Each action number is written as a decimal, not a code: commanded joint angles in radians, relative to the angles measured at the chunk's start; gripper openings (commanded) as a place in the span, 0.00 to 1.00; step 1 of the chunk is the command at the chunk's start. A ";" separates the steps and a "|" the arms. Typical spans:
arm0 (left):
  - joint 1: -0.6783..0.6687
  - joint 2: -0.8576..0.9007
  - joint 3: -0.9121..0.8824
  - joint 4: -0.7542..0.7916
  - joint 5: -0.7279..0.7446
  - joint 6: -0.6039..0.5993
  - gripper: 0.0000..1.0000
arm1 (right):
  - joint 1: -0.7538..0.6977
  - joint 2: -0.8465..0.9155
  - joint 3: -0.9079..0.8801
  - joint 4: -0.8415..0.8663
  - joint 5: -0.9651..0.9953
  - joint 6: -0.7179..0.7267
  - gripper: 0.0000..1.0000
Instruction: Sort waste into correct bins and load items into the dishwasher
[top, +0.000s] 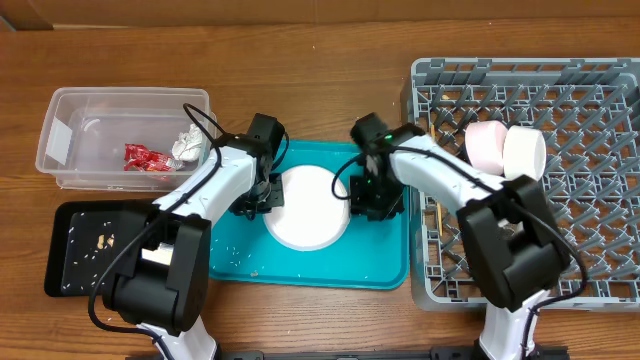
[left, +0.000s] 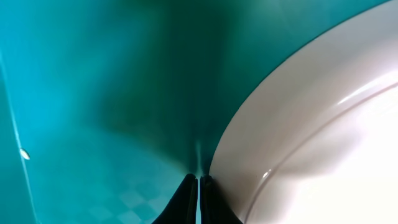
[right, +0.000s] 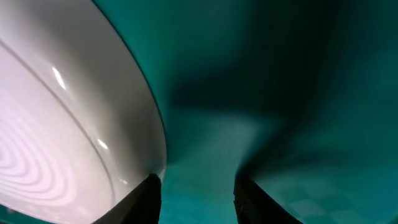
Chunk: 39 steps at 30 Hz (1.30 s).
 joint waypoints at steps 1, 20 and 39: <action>-0.002 0.014 0.012 0.029 0.069 0.043 0.05 | 0.023 0.057 0.002 0.016 -0.011 0.010 0.42; 0.028 -0.010 0.032 0.081 0.058 0.037 0.10 | 0.001 -0.061 0.005 0.135 0.055 -0.055 0.63; 0.054 -0.012 0.291 0.044 0.096 0.120 0.45 | -0.013 -0.085 0.005 0.198 0.060 -0.075 0.67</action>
